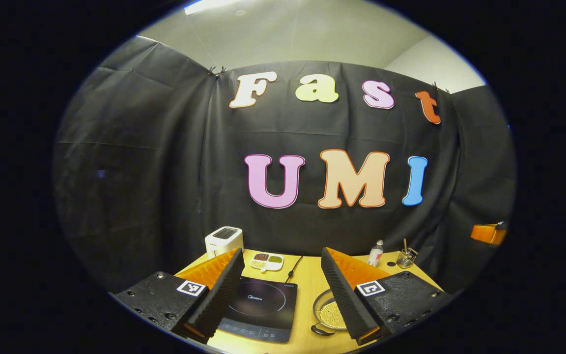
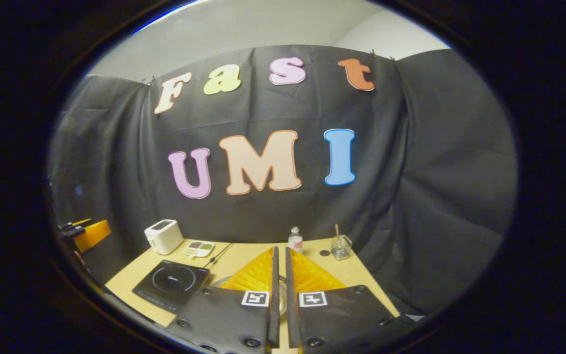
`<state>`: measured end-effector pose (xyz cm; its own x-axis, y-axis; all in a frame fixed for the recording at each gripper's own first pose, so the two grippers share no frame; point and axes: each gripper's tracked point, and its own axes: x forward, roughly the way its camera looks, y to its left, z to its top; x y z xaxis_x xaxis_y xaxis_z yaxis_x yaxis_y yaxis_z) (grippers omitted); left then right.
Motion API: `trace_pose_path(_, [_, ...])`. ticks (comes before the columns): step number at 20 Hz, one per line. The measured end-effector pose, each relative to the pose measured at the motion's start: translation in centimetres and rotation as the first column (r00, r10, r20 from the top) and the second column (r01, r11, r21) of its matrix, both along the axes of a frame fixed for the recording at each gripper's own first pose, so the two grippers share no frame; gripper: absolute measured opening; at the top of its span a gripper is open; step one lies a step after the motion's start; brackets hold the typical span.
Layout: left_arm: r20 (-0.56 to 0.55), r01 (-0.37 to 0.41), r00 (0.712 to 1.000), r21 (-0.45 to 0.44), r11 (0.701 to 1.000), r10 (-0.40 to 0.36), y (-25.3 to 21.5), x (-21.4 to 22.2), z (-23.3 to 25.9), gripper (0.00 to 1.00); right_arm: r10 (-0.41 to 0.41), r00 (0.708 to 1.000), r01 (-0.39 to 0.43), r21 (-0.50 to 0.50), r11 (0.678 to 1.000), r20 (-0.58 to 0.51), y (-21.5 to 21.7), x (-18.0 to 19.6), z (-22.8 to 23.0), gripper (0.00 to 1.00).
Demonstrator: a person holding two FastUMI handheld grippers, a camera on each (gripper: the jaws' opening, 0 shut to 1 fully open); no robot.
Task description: First push the handle of the pot to place it horizontally, then grasp the pot with both hands and set it on the induction cooktop.
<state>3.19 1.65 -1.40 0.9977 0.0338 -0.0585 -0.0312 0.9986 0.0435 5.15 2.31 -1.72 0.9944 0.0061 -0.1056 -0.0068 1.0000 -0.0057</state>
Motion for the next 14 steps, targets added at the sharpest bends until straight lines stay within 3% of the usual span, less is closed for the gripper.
trace_pose_path(2, [-0.008, 0.005, 1.000, 0.000, 1.000, -0.005, 0.4, -0.1, -0.4, 0.92, -0.003, 1.000, 0.003, 0.001, 1.000, -0.015, 0.2, 0.3, -0.8, 0.11])
trace_pose_path(3, [-0.012, 0.007, 1.000, 0.000, 1.000, -0.007, 0.6, -0.1, -0.6, 0.92, -0.062, 0.998, 0.062, 0.002, 0.998, -0.019, -0.4, -0.7, -0.8, 0.08])
trace_pose_path(5, [-0.018, 0.007, 1.000, 0.003, 1.000, -0.007, 1.4, -0.2, -0.8, 0.92, -0.054, 0.996, 0.057, 0.037, 0.998, -0.064, -0.4, 0.5, -3.0, 0.02])
trace_pose_path(8, [-0.031, 0.012, 0.999, 0.004, 1.000, -0.012, 2.3, -0.4, -1.4, 0.92, -0.071, 0.987, 0.079, 0.052, 0.996, -0.148, -0.5, 0.5, -6.8, 0.02])
trace_pose_path(14, [-0.056, 0.005, 0.998, 0.006, 1.000, -0.005, 4.8, -1.3, -2.6, 0.92, -0.042, 0.935, 0.068, 0.062, 0.996, -0.353, 2.1, -1.0, -16.7, 0.02])
